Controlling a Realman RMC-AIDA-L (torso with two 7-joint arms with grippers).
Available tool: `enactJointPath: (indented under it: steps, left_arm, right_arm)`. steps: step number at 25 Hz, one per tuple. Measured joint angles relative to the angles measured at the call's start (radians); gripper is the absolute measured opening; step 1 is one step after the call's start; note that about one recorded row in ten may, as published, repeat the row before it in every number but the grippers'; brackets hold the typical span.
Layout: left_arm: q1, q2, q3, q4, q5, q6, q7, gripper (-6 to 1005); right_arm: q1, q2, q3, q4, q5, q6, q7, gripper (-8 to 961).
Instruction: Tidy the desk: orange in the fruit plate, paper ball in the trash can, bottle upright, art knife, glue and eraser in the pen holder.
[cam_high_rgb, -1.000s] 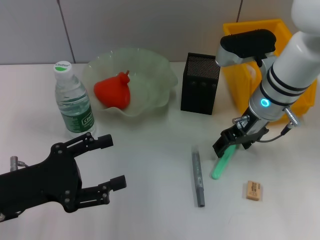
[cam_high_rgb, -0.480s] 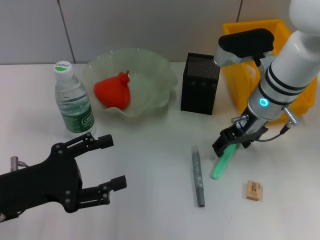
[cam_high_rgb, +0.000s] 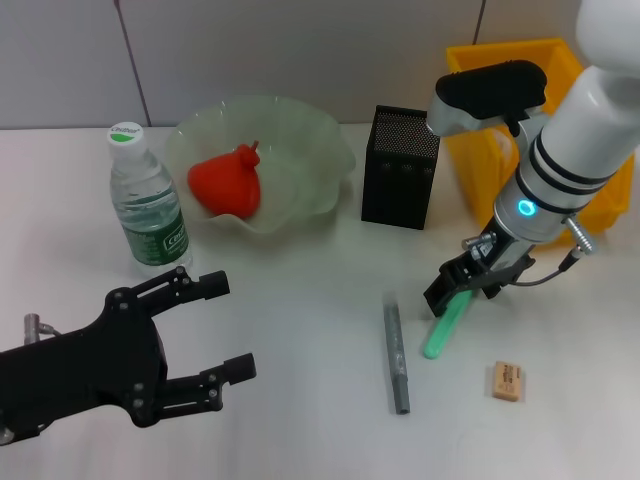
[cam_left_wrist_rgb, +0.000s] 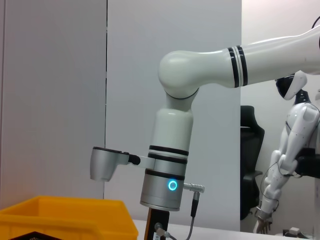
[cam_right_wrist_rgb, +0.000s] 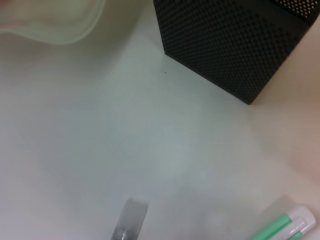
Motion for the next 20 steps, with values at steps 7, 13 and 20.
enactJointPath:
  steps: [7,13,20]
  left_arm:
    - [-0.001,0.002,0.001,0.000,0.008,-0.008,-0.011,844]
    - [-0.004,0.007,-0.002,0.022,0.101,-0.095,-0.086,844]
    - [-0.008,0.008,0.000,0.091,0.216,-0.155,-0.192,844]
  right_arm:
    - [0.004,0.000,0.000,0.000,0.000,0.001,-0.001,740]
    - [0.005,0.000,0.000,0.000,0.000,-0.001,-0.001,733]
    - [0.006,0.000,-0.002,0.000,0.000,-0.004,-0.001,725]
